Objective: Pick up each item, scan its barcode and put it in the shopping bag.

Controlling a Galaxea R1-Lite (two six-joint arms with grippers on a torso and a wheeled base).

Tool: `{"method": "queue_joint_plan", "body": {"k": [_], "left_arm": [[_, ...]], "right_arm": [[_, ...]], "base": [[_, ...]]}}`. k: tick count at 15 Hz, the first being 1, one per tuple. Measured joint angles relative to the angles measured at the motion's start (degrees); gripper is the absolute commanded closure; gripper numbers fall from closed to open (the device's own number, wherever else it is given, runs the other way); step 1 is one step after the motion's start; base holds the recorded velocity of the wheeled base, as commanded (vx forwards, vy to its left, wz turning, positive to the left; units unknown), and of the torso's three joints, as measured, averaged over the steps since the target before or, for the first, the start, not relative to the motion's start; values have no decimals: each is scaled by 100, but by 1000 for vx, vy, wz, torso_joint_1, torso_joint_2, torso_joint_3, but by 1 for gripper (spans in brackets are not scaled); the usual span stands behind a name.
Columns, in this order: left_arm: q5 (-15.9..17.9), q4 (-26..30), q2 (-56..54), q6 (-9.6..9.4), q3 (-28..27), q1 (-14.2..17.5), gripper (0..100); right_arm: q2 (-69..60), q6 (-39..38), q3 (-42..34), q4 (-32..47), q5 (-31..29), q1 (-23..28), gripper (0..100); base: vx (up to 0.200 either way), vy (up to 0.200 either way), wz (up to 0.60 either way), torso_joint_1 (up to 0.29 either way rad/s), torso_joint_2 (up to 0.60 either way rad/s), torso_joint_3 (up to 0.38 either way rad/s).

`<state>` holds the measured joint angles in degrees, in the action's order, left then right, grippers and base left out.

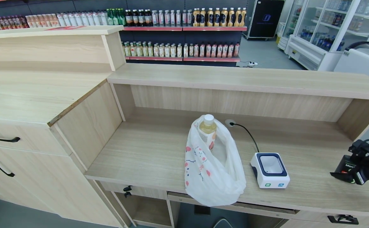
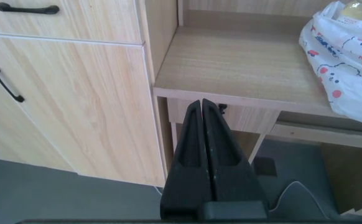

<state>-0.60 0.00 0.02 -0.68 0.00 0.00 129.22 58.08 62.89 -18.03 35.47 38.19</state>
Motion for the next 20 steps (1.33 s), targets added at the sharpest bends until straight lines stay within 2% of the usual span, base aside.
{"method": "queue_joint_plan", "body": {"k": [1, 7, 13, 18, 20], "left_arm": [[0, 0, 0, -2, 0, 0, 100], [2, 0, 0, 0, 0, 0, 100], [2, 0, 0, 0, 0, 0, 100], [0, 0, 0, -2, 0, 0, 100], [0, 0, 0, 0, 0, 0, 100]], "right_arm": [[2, 0, 0, -11, 2, -46, 100], [-67, 138, -101, -400, 108, -236, 100], [-511, 950, -575, -797, 82, -223, 100], [-2831, 1969, -1734, -688, 232, -219, 100], [-4039, 2759, -2389, -673, 482, -313, 100]], "base": [[0, 0, 0, 0, 0, 0], [0, 0, 0, 0, 0, 0], [0, 0, 0, 0, 0, 0], [0, 0, 0, 0, 0, 0], [0, 0, 0, 0, 0, 0]]}}
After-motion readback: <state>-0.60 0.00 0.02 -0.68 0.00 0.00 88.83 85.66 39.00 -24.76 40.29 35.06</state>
